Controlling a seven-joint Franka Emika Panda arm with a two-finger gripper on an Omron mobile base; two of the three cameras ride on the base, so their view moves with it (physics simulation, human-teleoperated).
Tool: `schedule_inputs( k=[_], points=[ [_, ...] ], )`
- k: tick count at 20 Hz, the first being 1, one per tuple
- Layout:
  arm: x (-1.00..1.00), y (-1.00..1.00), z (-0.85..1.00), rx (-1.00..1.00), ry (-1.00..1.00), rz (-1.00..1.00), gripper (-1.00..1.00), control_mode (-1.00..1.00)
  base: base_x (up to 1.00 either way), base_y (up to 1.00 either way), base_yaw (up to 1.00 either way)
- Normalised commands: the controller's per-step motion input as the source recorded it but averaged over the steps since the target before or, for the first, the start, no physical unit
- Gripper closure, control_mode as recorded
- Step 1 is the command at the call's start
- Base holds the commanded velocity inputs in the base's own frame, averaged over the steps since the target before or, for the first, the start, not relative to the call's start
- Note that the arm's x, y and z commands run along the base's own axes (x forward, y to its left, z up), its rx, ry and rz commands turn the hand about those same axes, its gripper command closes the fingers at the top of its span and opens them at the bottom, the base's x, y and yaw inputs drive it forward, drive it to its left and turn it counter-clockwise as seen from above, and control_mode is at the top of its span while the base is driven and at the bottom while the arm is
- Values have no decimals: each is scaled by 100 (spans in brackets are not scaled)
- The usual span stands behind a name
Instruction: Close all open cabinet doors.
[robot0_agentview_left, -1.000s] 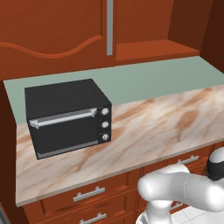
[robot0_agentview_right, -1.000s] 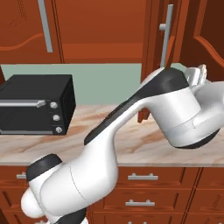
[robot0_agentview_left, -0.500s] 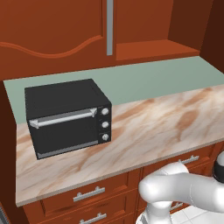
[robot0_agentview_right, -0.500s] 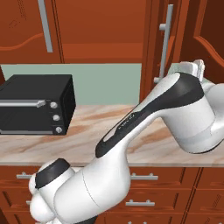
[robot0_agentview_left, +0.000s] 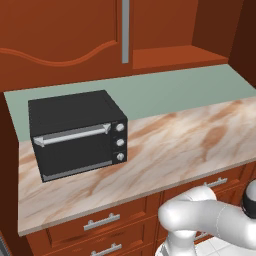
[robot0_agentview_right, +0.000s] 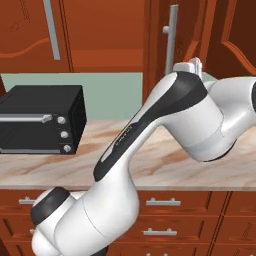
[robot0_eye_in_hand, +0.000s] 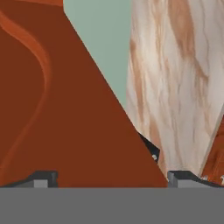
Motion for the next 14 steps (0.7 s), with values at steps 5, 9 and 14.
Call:
schedule_inputs(
  k=[5, 9, 14],
  points=[
    [4, 80, 0, -3, 0, 20, -100, -100, 0, 0, 0],
    [20, 89, 2, -7, -1, 10, -100, -100, 0, 0, 0],
    [38, 83, 6, -1, -3, 6, -100, -100, 0, 0, 0]
  ],
)
